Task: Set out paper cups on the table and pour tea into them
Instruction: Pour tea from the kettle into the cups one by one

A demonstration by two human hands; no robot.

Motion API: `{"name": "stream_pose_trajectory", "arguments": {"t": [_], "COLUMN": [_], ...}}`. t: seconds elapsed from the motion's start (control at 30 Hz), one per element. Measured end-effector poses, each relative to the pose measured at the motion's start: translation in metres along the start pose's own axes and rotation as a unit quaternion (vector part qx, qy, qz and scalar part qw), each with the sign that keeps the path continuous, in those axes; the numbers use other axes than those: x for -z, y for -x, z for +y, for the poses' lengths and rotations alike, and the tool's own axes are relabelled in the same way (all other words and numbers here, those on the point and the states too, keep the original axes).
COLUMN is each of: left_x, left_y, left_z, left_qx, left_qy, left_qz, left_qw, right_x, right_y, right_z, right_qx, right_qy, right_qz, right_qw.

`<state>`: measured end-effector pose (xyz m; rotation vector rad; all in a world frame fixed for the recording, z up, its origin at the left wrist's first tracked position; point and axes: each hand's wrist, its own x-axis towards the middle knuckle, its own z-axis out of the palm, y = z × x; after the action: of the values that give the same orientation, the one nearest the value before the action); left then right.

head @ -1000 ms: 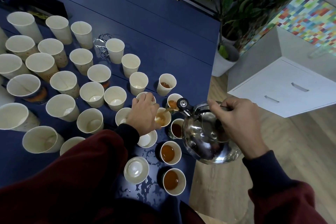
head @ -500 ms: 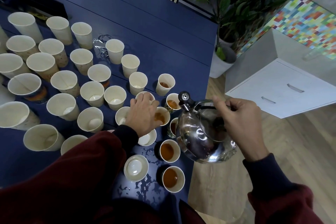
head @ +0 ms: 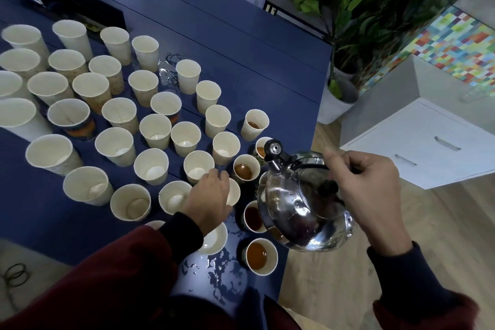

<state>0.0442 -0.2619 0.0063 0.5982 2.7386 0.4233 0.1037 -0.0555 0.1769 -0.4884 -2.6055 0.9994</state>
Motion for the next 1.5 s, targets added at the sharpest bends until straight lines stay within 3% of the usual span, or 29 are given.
{"name": "stream_pose_trajectory", "arguments": {"t": [0.33, 0.53, 1.5], "left_x": [-0.019, -0.022, -0.02], "left_y": [-0.001, 0.004, 0.009], "left_z": [-0.011, -0.014, -0.006], "left_qx": [-0.014, -0.007, 0.017], "left_qy": [0.059, 0.107, 0.097], "left_qz": [-0.022, -0.009, 0.012], "left_qw": [0.998, 0.994, 0.995], "right_x": [-0.009, -0.013, -0.01], "right_y": [0.022, 0.028, 0.03], "right_z": [0.01, 0.009, 0.011], "right_qx": [-0.021, 0.012, 0.027], "right_qy": [0.037, 0.106, 0.108], "right_qz": [-0.062, -0.057, -0.085], "right_qw": [0.997, 0.993, 0.99]}}
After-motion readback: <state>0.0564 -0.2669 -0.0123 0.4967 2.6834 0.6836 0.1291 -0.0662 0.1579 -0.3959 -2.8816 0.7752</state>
